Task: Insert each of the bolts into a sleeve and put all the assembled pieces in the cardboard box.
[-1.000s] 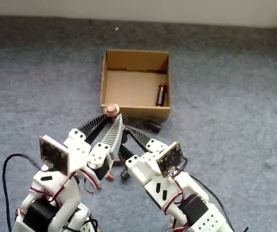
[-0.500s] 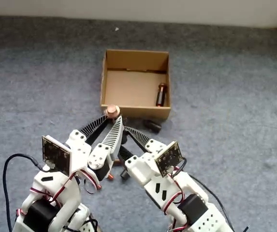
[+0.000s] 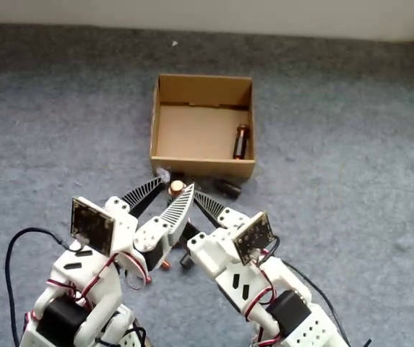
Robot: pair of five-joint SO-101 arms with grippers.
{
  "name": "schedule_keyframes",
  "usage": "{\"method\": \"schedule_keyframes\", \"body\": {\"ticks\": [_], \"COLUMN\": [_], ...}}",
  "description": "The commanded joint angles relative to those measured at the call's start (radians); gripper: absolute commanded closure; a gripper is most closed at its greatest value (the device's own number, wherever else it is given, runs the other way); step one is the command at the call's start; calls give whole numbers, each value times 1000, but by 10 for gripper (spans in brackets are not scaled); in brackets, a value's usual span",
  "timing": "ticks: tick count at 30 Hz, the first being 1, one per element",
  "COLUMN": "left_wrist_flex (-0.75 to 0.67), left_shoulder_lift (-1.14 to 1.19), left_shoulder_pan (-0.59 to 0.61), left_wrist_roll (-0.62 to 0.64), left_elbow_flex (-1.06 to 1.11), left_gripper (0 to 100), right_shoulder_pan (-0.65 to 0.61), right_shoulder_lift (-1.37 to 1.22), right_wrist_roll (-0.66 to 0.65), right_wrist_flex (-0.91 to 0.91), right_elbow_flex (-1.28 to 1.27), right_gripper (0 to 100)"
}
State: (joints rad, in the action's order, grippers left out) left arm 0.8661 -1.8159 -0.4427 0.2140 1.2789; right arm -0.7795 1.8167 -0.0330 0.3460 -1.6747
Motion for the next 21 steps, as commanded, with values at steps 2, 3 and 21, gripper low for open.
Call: {"method": "schedule_keyframes", "body": {"ticks": [2,3,21], "left_wrist_flex": [3,0,-304], "left_shoulder_lift": [1,1,1], "left_shoulder_pan": [41,65,334], "left_wrist_roll": [-8,-8,-169], "left_elbow_flex": [-13,-15,282], "left_gripper": [832,832,993], "right_shoulder_pan": [10,12,326], "right_shoulder_lift": [19,19,15], "right_wrist_roll": [-11,-11,-3], "right_wrist_flex": [-27,-27,67], "right_elbow_flex": [-150,-150,-134], "right_gripper": [993,993,993]}}
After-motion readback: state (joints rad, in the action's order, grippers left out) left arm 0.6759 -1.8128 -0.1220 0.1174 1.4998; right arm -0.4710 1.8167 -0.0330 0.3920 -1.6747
